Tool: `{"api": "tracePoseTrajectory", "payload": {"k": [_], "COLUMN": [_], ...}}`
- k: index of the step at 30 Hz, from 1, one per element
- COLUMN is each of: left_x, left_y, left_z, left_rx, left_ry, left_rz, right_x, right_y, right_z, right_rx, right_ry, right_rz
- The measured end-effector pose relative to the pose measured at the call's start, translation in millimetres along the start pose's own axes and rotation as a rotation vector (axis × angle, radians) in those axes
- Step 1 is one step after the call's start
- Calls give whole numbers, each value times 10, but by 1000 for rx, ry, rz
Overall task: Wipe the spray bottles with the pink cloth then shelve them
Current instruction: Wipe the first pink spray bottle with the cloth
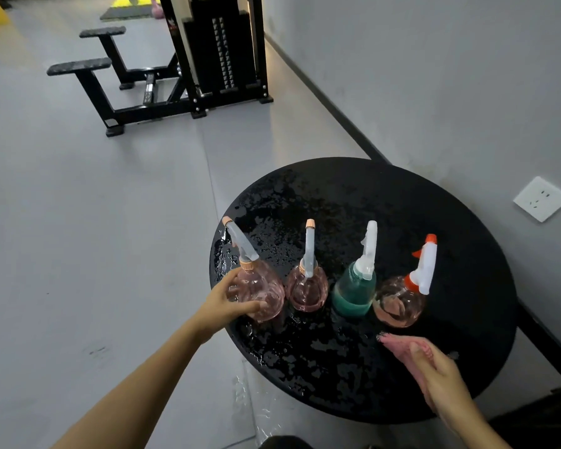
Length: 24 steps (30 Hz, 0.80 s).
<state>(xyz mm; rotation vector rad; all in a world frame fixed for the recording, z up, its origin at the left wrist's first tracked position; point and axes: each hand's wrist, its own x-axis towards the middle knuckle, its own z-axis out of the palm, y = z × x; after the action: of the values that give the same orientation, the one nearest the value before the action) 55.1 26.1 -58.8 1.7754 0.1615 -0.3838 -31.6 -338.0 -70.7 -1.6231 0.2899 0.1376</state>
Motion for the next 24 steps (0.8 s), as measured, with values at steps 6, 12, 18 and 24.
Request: {"api": "tracePoseTrajectory", "payload": {"k": [6, 12, 18, 24], "left_x": [-377, -737, -1106, -1490], "left_y": [389, 921, 1402, 1789], "left_z": [53, 220, 473, 814], "left_rx": [-183, -342, -366, -371], "left_ry": [12, -70, -185, -226], "left_rz": [60, 133, 231, 300], "right_x": [-144, -395, -785, -1189], "right_y": [-556, -1358, -2102, -2398], "right_z": [212, 402, 515, 818], "right_rx": [510, 748, 733, 257], "right_ry": [15, -12, 8, 83], "right_rz": [303, 174, -81, -487]}}
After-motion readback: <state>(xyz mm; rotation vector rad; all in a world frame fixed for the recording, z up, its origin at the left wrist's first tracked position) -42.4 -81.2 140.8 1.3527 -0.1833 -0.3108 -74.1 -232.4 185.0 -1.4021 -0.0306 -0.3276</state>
